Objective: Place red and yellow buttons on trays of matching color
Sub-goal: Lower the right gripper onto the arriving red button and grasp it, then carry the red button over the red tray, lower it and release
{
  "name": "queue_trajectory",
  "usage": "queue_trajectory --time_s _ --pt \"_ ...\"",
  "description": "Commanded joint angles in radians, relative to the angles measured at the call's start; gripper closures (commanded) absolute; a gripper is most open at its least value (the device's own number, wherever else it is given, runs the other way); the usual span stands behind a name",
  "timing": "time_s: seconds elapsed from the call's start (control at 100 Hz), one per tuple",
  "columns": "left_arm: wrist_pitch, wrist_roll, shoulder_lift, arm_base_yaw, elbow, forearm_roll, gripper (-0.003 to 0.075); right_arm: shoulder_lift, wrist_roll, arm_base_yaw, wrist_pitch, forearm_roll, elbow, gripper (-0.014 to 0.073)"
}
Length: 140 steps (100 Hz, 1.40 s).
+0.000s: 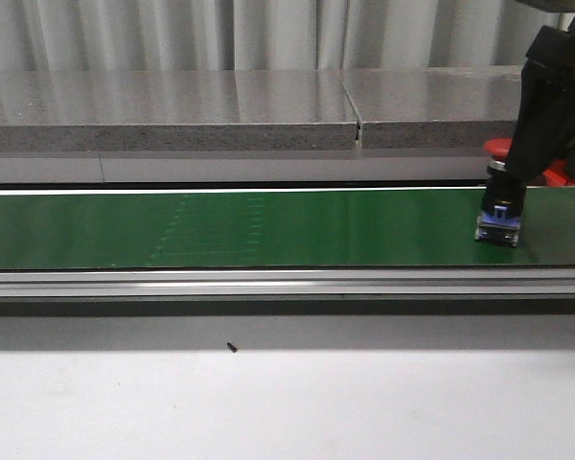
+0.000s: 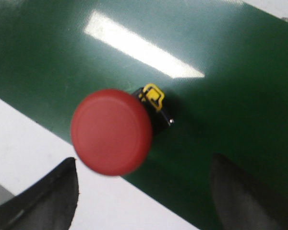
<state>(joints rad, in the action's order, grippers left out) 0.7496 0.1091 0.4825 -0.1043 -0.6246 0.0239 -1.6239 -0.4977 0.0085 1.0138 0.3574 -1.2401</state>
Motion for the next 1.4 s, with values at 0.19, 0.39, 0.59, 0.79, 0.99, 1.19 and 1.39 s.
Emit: queue_trajectory --time_s 0.19,0.39,0.59,0.79,0.99,1.19,1.39 --pt "-0.065 0.007 0.005 -0.008 -0.026 0.003 0.0739 0.025 -0.049 0.0 -0.089 0.09 -0.018 0.0048" --pt "-0.065 0.007 0.005 -0.008 -0.026 0.003 0.0739 0.025 -0.051 0.0 -0.089 0.095 -0.018 0.0241" --pt "-0.065 0.007 0.005 -0.008 -0.026 0.003 0.0739 0.025 -0.051 0.0 -0.088 0.095 -0.018 0.0498" --pt "-0.065 0.007 0.005 -0.008 -0.026 0.003 0.0739 0.053 -0.051 -0.014 -0.113 0.094 -0.026 0.055" --pt "-0.065 0.007 0.005 -0.008 -0.026 0.003 0.0739 0.089 -0.05 -0.085 -0.172 0.092 -0.057 0.055" --pt "-0.065 0.007 0.005 -0.008 -0.026 0.003 0.0739 0.09 -0.024 -0.216 -0.18 0.092 -0.108 0.055" --pt "-0.065 0.007 0.005 -0.008 -0.026 0.003 0.0739 0.09 -0.017 -0.343 -0.222 0.093 -0.114 0.055"
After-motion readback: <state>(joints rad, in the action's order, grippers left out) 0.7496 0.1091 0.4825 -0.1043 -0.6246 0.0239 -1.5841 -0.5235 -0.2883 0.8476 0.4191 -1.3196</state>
